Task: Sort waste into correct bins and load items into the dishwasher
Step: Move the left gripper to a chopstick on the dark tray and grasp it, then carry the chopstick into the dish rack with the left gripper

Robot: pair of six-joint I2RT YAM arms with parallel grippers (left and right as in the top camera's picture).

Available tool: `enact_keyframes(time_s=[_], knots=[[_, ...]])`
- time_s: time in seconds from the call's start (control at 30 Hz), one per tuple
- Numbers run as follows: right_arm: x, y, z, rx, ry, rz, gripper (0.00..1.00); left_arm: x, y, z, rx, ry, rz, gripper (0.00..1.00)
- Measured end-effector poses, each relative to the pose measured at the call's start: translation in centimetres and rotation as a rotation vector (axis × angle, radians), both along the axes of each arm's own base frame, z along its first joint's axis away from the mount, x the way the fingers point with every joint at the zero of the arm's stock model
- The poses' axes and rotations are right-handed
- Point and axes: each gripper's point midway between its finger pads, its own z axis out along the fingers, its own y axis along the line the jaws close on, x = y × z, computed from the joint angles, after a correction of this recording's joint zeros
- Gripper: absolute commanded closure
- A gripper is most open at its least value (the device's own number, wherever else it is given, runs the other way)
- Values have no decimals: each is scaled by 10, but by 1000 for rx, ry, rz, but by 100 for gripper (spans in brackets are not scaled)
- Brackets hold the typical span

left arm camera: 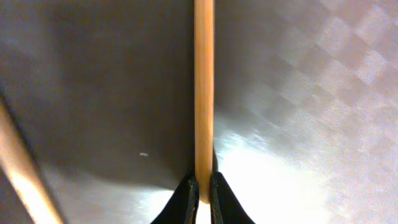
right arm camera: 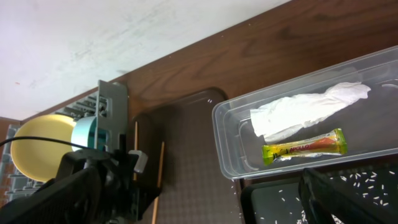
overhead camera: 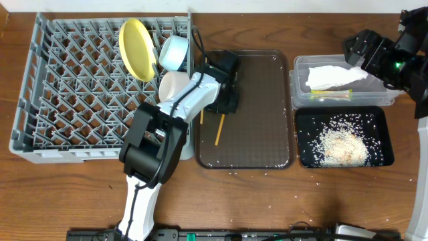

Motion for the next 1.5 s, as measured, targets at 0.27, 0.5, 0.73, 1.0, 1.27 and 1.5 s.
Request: enact_keyframes(time_s=[0.27,0.5,0.73,1.0,1.27,1.5], knots=[[0,0,0,0,0,0,1,-24,1,4,18,82,-18,93],[0,0,0,0,0,0,1,-17,42,94,4,-25,45,93],[0,0,0,0,0,0,1,-15,147,210,48,-249,242,92],[0,0,0,0,0,0,1,-14,222,174,158,-159,329,92],[0,0,0,0,0,0,1,-7,245,113,204,-31,315,56],[0,0,0,0,0,0,1,-7,237,119,163,-31,303,53]])
